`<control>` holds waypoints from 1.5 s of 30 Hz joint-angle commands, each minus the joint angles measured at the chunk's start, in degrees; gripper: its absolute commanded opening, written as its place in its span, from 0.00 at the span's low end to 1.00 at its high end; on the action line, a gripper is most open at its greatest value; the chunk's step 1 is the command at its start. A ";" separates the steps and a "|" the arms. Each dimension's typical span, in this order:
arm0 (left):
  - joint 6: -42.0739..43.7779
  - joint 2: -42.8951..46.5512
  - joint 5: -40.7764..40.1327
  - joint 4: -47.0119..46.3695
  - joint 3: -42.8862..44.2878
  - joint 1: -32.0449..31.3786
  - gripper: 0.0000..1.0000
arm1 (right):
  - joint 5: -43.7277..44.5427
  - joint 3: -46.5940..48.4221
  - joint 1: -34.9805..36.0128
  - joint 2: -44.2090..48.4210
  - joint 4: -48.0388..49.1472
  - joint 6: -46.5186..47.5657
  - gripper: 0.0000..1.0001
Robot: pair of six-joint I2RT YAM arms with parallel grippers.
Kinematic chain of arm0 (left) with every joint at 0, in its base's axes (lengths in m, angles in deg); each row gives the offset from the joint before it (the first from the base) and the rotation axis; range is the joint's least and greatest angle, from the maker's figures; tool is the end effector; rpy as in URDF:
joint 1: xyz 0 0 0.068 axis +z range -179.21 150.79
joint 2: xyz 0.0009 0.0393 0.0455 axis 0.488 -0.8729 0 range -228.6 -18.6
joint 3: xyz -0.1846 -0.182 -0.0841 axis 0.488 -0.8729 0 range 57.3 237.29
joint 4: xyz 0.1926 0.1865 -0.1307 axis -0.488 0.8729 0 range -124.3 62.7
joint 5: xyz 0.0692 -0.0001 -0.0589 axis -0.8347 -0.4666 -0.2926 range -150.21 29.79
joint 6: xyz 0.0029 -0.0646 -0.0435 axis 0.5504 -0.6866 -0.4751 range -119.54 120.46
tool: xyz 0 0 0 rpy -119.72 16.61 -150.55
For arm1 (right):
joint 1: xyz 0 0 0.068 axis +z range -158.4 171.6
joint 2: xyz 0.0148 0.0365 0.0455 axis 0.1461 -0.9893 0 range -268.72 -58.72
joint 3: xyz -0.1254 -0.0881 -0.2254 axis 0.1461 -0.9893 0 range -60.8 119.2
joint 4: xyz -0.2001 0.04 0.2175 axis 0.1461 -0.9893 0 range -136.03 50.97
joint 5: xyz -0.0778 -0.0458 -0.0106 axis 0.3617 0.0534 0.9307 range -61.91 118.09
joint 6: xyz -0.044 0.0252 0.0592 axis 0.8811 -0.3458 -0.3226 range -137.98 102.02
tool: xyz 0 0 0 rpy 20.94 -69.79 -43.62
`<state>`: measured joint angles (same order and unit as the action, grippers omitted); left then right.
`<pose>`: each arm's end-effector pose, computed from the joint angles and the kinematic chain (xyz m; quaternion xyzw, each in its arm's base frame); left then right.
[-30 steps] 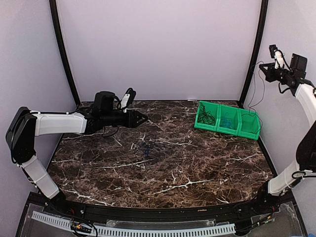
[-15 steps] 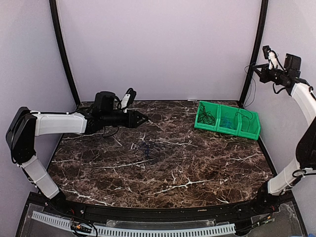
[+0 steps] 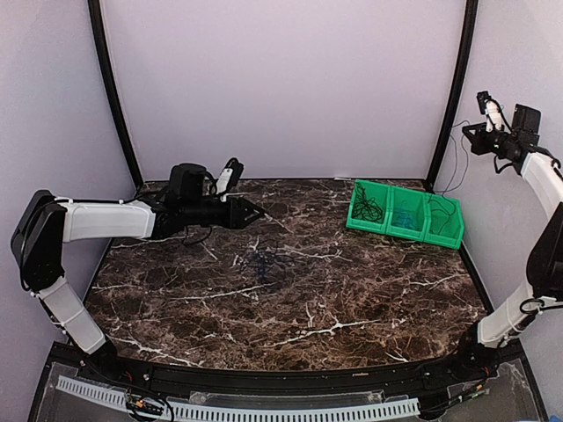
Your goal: Untangle the cables
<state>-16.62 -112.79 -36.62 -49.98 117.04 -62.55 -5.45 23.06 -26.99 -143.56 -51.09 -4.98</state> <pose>0.3490 -0.2614 0.2220 0.2304 0.7709 -0.3932 0.4450 0.3977 -0.0950 0.4020 -0.1428 0.7574 0.0552 0.6347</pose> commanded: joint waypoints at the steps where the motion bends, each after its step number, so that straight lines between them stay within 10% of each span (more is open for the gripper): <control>1: 0.98 0.11 1.10 0.65 1.13 -0.40 0.48 | 0.71 -1.70 -2.43 1.79 2.93 0.29 0.00; 45: 3.48 0.58 -0.47 2.84 1.91 -1.37 0.48 | 10.14 -17.91 -1.10 -10.88 -11.16 5.97 0.00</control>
<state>-14.50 -113.27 -36.97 -47.73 117.26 -63.58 1.19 5.16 -29.35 -155.93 -58.91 -0.68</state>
